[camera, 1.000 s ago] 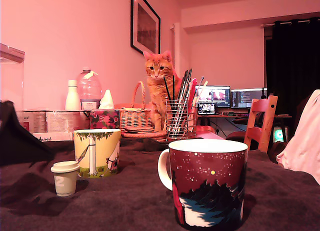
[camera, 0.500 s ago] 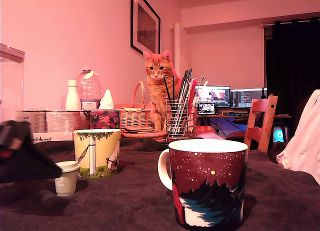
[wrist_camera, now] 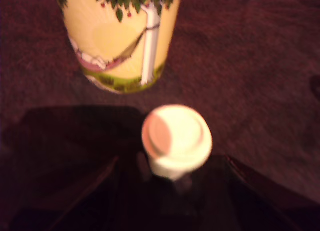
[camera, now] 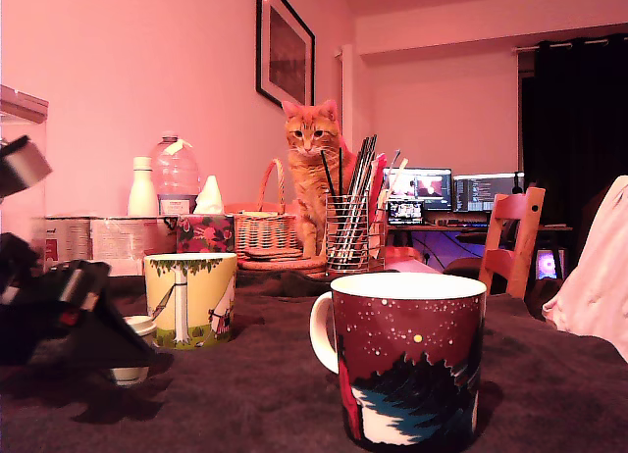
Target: Pick up the coffee capsules on the table and drop them inside the coffee cup
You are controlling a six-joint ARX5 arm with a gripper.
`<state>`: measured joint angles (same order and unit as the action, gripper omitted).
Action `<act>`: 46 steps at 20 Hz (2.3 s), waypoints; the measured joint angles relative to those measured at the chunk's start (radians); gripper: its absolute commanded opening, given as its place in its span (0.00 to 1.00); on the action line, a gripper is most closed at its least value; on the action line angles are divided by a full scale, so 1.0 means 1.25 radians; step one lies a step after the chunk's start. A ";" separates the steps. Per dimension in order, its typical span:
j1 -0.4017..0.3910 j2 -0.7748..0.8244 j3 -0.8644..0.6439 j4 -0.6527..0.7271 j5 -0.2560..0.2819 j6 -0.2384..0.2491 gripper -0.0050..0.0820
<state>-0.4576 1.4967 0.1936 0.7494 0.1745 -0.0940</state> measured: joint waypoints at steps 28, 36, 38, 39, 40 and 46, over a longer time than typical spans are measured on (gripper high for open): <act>0.000 0.039 0.027 0.029 0.140 0.001 0.18; 0.000 0.031 0.057 0.170 0.306 -0.027 0.18; 0.000 0.005 0.079 0.175 0.304 -0.027 0.18; 0.002 -0.010 0.092 0.176 0.299 -0.027 0.18; 0.007 -0.023 0.106 0.179 0.288 -0.027 0.18; 0.047 -0.087 0.183 0.070 0.153 -0.020 0.18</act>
<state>-0.3992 1.3876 0.4229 0.8375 0.3660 -0.1192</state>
